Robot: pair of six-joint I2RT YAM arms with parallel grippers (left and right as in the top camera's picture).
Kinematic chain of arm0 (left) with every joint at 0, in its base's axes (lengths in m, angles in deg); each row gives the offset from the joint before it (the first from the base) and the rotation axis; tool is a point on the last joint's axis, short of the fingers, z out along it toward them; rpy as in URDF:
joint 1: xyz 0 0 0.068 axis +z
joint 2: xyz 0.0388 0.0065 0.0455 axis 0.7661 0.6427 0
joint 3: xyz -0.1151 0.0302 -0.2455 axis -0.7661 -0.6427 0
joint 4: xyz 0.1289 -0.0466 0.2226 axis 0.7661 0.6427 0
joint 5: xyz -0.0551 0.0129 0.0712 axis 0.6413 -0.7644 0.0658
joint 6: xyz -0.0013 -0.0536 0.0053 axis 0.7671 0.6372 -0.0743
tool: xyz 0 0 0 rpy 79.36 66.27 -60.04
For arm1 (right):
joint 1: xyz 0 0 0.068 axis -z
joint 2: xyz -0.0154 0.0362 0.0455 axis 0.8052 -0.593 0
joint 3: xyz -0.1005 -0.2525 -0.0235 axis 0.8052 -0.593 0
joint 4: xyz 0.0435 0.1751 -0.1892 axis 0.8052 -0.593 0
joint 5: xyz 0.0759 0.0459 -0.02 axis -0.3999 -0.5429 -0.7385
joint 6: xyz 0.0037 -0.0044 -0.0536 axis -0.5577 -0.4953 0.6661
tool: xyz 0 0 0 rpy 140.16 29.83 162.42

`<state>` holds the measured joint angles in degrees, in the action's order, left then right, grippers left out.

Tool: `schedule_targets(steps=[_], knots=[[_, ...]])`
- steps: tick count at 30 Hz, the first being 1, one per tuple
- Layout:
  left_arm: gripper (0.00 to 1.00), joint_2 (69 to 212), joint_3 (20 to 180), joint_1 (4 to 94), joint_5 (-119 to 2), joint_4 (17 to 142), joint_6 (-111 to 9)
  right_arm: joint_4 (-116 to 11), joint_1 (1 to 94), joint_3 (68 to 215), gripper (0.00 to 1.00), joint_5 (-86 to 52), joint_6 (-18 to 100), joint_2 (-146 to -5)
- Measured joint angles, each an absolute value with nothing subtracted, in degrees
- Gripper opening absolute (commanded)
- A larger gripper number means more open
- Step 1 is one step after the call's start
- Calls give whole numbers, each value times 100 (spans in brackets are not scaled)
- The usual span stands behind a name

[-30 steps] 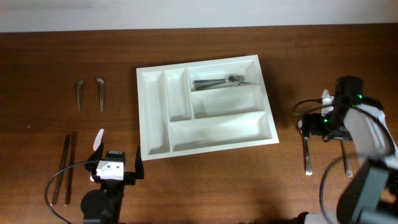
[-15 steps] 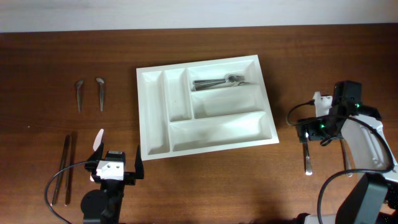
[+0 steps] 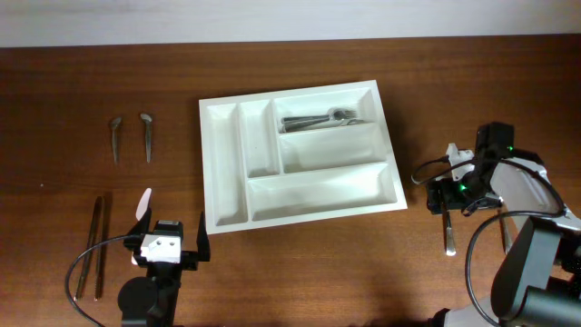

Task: Pack container
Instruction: 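Lower the right gripper onto the spoon handle and close it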

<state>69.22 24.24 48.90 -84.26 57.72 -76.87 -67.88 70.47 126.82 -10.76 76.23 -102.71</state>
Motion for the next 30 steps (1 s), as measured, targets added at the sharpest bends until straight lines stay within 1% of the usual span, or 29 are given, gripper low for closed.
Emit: schedule_targets(steps=[11,22,25,30], knots=[[99,6922,2424,4890,-8426,5772,-7687,-6899,7047,12682,99,-1080,7151,-10402],[99,6920,2424,4890,-8426,5772,-7687,-6779,7047,12682,100,-1078,7472,-10676],[99,6922,2424,4890,-8426,5772,-7687,-6770,7047,12682,97,-1078,7507,-10676],[99,6920,2424,4890,-8426,5772,-7687,-6768,7047,12682,98,-1078,7557,-10754]])
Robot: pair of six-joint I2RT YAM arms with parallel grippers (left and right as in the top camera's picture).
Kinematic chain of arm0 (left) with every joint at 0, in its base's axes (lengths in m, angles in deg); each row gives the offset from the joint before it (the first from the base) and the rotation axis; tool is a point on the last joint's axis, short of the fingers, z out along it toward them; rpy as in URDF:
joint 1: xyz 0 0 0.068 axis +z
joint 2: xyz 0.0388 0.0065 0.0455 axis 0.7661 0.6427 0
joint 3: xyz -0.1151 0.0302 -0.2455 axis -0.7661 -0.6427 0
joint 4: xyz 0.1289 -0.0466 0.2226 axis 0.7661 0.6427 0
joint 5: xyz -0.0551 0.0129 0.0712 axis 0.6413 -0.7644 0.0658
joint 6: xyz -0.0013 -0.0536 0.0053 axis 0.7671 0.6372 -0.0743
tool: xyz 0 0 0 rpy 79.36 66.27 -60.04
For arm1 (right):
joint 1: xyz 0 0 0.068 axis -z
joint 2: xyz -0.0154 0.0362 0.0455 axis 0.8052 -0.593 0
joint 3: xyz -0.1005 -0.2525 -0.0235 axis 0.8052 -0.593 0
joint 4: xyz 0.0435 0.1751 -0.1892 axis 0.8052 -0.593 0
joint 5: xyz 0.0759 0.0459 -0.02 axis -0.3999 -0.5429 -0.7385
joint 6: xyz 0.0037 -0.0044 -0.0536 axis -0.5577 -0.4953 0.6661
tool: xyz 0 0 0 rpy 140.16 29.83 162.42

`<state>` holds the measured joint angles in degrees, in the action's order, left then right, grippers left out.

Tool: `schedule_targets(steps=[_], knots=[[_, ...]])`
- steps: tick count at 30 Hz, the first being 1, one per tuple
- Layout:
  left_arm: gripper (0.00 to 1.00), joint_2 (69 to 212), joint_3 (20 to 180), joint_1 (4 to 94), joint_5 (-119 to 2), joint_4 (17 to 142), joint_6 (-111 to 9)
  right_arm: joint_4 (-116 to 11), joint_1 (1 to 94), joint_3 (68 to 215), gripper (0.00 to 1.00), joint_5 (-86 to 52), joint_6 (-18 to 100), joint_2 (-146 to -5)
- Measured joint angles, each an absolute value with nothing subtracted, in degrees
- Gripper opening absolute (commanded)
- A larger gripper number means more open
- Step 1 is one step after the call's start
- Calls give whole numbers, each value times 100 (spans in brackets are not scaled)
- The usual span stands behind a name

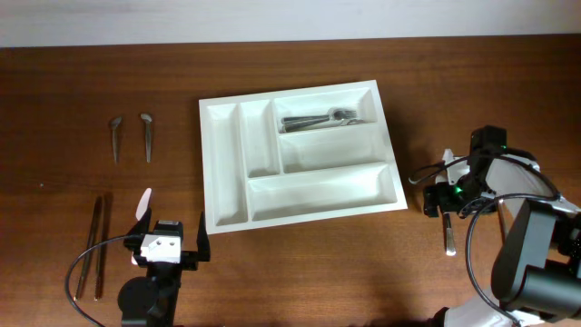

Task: Pack container
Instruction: 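Lower the right gripper onto the spoon handle and close it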

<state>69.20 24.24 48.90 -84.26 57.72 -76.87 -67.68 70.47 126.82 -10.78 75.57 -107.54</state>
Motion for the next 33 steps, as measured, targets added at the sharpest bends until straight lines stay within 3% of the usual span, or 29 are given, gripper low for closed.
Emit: schedule_targets(steps=[8,13,23,33], knots=[[99,6922,2424,4890,-8426,5772,-7687,-6768,7045,12688,98,-1050,7577,-10857],[99,6922,2424,4890,-8426,5772,-7687,-6753,7047,12690,83,-1012,7590,-10863],[99,6922,2424,4890,-8426,5772,-7687,-6751,7045,12692,89,-995,7553,-10872],[99,6922,2424,4890,-8426,5772,-7687,-6766,7045,12721,90,-991,7550,-10896]])
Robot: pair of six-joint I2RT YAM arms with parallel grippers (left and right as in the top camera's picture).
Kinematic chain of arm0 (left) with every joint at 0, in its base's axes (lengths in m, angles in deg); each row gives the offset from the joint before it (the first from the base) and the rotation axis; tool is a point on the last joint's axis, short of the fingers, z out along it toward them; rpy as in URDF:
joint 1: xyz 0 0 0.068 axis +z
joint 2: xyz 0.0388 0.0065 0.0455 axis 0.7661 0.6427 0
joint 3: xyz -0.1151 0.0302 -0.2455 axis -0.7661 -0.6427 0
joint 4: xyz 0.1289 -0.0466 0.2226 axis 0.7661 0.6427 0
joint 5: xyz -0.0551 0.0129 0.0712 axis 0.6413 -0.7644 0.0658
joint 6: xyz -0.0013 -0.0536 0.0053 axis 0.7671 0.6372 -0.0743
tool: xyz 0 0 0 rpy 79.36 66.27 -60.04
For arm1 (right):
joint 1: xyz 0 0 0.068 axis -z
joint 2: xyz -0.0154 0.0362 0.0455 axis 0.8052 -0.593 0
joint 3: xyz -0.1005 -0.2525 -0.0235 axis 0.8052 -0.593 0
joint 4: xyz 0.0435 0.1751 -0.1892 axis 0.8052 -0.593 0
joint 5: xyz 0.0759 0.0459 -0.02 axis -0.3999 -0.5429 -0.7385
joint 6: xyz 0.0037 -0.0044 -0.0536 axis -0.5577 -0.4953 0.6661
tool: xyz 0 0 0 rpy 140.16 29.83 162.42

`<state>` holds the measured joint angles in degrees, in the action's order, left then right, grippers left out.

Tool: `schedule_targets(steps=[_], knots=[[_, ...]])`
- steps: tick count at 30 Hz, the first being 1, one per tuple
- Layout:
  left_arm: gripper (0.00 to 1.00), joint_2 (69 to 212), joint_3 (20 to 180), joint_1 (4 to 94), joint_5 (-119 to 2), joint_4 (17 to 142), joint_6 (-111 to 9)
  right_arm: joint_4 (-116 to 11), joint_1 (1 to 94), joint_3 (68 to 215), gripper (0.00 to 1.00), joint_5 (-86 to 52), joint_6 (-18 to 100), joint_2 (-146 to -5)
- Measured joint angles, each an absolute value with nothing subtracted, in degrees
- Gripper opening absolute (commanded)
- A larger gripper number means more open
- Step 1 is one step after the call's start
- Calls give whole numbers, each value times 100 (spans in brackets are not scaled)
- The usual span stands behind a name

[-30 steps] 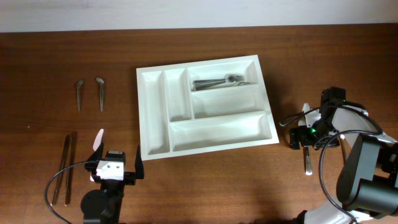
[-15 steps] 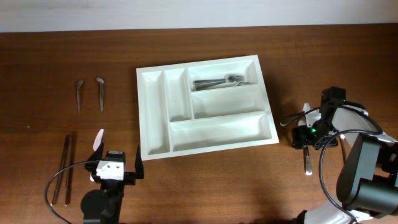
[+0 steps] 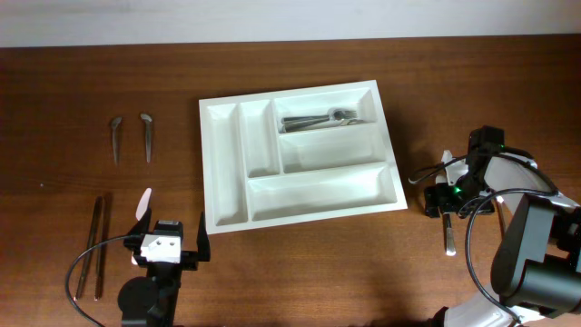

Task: Pack container
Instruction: 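Lower the right gripper onto the spoon handle and close it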

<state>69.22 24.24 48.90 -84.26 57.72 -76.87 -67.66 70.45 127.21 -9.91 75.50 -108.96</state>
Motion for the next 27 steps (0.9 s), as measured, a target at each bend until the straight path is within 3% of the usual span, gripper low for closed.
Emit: schedule_targets(steps=[5,6,8,12,13,17,23,27], knots=[[99,6920,2424,4890,-8426,5772,-7687,-6731,7047,12730,77,-929,7548,-10916],[99,6920,2424,4890,-8426,5772,-7687,-6727,7047,12738,72,-908,7544,-10925],[99,6922,2424,4890,-8426,5772,-7687,-6709,7047,12749,47,-879,7577,-10938],[99,6922,2424,4890,-8426,5772,-7687,-6678,7047,12758,37,-905,7548,-10942],[99,6922,2424,4890,-8426,5772,-7687,-6674,7047,12758,28,-908,7537,-10942],[99,6922,2424,4890,-8426,5772,-7687,-6661,7047,12758,12,-949,7542,-10944],[99,6922,2424,4890,-8426,5772,-7687,-6661,7047,12760,4,-1008,7555,-10944],[99,6922,2424,4890,-8426,5772,-7687,-6663,7047,12765,4,-1032,7550,-10944]])
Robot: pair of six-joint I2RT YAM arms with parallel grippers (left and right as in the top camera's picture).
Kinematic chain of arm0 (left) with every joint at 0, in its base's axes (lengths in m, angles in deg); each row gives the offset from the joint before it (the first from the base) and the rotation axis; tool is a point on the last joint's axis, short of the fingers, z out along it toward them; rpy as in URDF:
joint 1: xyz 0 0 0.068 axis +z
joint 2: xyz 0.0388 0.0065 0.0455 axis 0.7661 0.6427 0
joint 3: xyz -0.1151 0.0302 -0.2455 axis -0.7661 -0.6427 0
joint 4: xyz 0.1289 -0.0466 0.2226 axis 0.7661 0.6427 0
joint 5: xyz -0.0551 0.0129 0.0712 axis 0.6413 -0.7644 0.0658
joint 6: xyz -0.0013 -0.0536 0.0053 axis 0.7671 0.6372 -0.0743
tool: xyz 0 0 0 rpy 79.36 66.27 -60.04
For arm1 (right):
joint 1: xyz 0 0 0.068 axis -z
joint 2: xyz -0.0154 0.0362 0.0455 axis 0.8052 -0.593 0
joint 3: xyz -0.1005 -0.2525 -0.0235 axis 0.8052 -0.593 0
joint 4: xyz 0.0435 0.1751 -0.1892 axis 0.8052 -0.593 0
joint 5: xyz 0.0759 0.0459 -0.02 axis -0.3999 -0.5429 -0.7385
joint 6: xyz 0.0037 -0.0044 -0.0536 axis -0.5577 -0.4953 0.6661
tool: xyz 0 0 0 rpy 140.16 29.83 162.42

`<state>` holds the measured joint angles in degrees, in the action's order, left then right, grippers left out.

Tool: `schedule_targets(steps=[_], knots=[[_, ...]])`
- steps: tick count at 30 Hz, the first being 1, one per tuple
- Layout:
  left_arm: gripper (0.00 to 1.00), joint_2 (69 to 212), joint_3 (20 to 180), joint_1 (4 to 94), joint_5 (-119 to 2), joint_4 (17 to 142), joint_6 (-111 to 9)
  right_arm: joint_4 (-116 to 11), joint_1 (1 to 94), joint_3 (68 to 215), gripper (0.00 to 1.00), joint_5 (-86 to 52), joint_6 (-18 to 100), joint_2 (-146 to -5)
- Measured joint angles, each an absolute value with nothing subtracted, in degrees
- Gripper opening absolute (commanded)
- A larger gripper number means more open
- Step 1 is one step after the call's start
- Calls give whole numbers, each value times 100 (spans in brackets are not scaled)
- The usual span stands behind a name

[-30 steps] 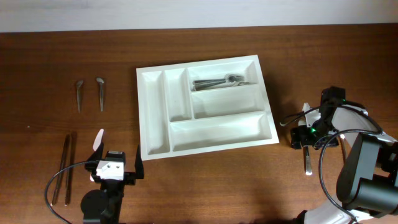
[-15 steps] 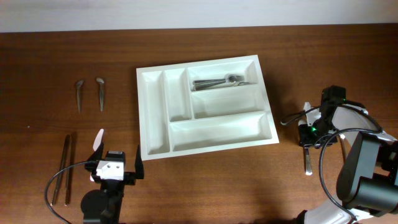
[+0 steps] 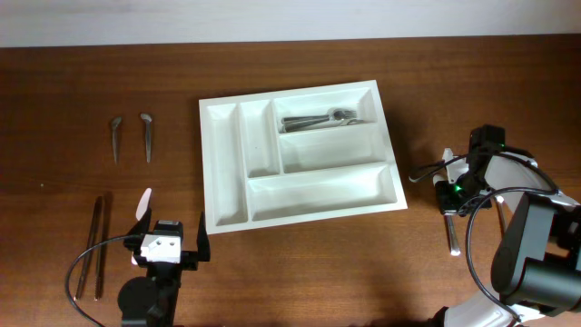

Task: Pack container
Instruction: 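Lower the right gripper onto the spoon handle and close it, then lift the spoon with the right gripper and carry it over the tray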

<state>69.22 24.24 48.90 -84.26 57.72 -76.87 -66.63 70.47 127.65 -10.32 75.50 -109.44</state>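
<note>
The white cutlery tray [image 3: 227, 173] lies mid-table with several forks [image 3: 327, 119] in its upper right compartment. A metal utensil [image 3: 452, 234] lies on the wood right of the tray. My right gripper [image 3: 449, 202] sits over its upper end, and its fingers look drawn together on the handle. Far from the tray, my left gripper [image 3: 172, 234] rests open and empty at the front left. Two spoons [image 3: 132, 136] and two dark knives [image 3: 96, 247] lie on the left.
A small white piece [image 3: 143, 203] lies just left of my left gripper. Cables [image 3: 427, 168] loop from the right arm between the tray and the gripper. The table's back edge runs along the top of the view.
My right gripper looks narrower than before, its dark left part drawn in. The utensil under it has tilted slightly, its lower tip a little further right. The left arm has not moved.
My right gripper hung wide over the top end of the utensil right of the tray. It then sat slightly lower and closer over the handle. Now it looks closed on it, and the utensil has shifted. The tray, forks and left arm stayed put.
</note>
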Motion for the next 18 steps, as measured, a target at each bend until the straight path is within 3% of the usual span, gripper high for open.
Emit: schedule_targets(steps=[10,18], knots=[[99,6920,2424,4890,-8426,5772,-7687,-6718,7047,13119,4,-1303,7201,-11156],[99,6920,2424,4890,-8426,5772,-7687,-7443,7047,14605,4,-1358,6567,-11255]])
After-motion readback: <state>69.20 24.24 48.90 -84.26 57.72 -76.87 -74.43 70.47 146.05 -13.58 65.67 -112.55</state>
